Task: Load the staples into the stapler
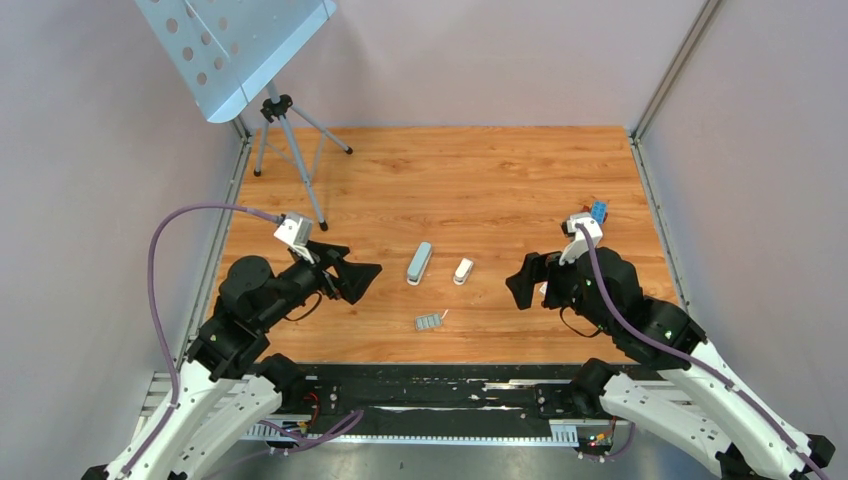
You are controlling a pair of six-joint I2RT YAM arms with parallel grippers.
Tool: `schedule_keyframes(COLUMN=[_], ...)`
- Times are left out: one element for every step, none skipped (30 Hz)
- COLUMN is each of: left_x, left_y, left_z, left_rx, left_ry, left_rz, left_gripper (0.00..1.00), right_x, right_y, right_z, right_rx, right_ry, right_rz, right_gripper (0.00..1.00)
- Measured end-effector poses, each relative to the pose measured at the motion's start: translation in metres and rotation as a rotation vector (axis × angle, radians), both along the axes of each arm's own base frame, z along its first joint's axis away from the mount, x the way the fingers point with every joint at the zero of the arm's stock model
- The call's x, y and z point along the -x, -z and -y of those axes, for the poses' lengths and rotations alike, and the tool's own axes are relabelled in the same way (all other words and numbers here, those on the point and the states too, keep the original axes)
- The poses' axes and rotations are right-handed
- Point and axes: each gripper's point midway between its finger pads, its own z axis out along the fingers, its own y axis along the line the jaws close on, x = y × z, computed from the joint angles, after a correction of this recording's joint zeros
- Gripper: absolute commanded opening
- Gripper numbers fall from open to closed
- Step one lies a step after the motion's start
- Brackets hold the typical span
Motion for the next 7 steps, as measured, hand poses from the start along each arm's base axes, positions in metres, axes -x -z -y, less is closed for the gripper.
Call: schedule_keyframes(left_x=[-0.0003, -0.0008, -0.0009, -0.0011, -0.0016, -0.0021, -0.0025], left_y=[0.0006, 0.0016, 0.002, 0.0025, 0.003, 0.0035, 0.0037], left_z=[0.0, -0.0001, 0.0, 0.0, 0.0, -0.0003, -0.0004], left_rx=[-0.001, -0.002, -0.004, -0.006, -0.008, -0.011, -0.013], left_ry=[-0.001, -0.003, -0.003, -0.003, -0.004, -0.006, -0.007], left_rz=[-0.001, -0.003, -0.004, -0.005, -0.005, -0.005, -0.005], left_gripper=[1.0, 1.0, 1.0, 1.0, 1.0, 1.0, 1.0], right_x=[0.0, 0.0, 0.0, -0.0002, -0.0002, -0.0002, 0.0], right_y=[0.0001, 0.0003, 0.0006, 0.0009, 0.0012, 0.0015, 0.0019], right_z=[0.0001, 0.0002, 0.0004, 0.001, 0.0014, 0.0016, 0.0018], right_rx=[0.0, 0.001, 0.003, 0.005, 0.007, 0.008, 0.01], right_ry=[0.0, 0.001, 0.001, 0.004, 0.006, 0.006, 0.006], right_rz=[0.0, -0.001, -0.001, -0.002, -0.002, -0.003, -0.004], right_gripper=[1.0, 1.0, 1.0, 1.0, 1.0, 1.0, 1.0])
